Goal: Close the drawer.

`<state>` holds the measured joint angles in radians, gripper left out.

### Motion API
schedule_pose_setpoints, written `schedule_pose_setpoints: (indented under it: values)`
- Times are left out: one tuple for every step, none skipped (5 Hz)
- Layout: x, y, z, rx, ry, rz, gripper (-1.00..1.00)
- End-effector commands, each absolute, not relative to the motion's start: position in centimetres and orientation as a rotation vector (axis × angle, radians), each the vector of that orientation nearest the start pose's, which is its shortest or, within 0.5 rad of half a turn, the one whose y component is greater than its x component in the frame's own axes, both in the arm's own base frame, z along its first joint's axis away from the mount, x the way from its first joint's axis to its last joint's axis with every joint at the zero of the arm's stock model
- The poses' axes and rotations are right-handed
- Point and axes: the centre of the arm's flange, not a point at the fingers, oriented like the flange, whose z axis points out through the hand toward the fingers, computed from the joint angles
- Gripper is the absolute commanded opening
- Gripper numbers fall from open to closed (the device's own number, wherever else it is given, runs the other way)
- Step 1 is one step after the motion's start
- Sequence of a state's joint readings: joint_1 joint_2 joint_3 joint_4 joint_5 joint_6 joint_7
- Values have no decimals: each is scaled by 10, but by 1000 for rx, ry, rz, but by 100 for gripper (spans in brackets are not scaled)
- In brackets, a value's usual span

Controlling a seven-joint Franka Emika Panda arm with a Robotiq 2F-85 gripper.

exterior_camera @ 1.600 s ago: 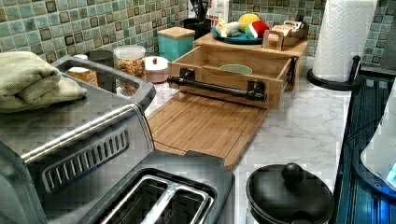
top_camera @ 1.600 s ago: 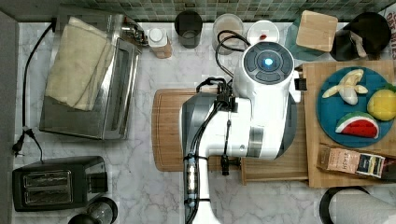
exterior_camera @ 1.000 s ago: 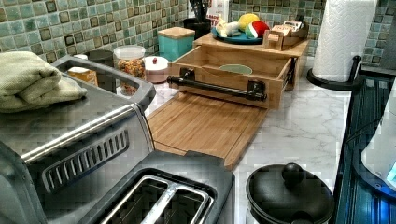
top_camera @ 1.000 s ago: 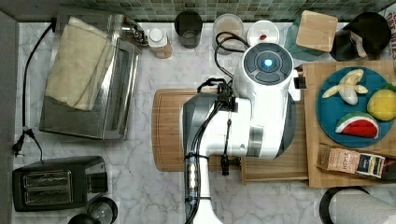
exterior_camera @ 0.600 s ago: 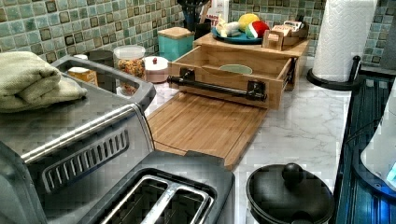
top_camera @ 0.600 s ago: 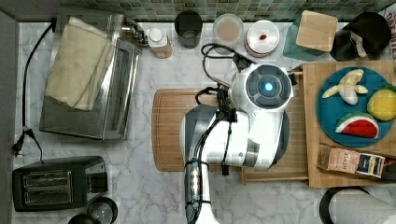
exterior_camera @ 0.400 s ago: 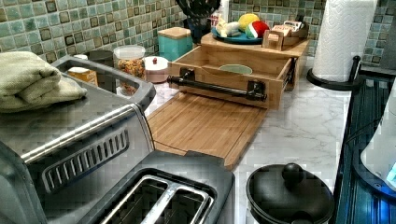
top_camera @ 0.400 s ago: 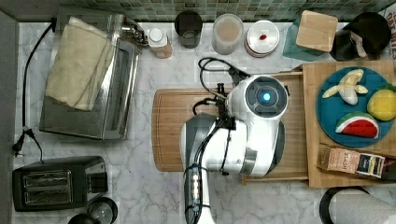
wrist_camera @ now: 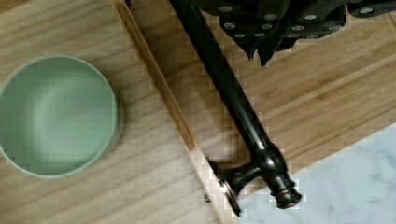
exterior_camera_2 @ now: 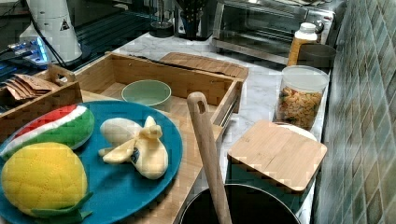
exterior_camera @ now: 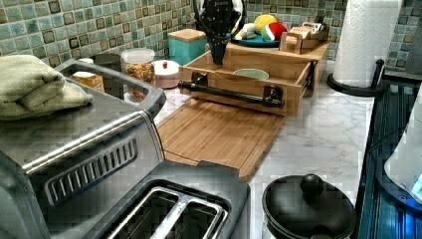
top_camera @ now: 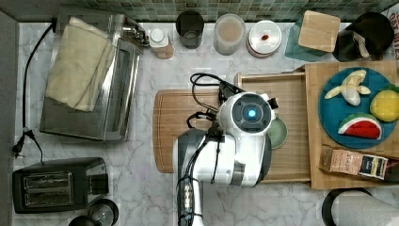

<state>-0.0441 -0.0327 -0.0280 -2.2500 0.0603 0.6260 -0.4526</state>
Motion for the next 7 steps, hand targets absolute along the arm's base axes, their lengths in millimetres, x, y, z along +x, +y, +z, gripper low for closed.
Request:
schedule_pose_setpoints:
  values:
    - [498,45,408,-3002,402,-92,-100]
    - [500,50,391,-3043,330,-84,-100]
    - [503,50,365,-3121,170,2,-100]
    - [503,46,342,-3171,37,119,-100]
    - [506,38,320,-3211,-32,215,-100]
    - [509,34,302,-3252,-13,250,-100]
    - [503,37,298,-3252,-25,194,-100]
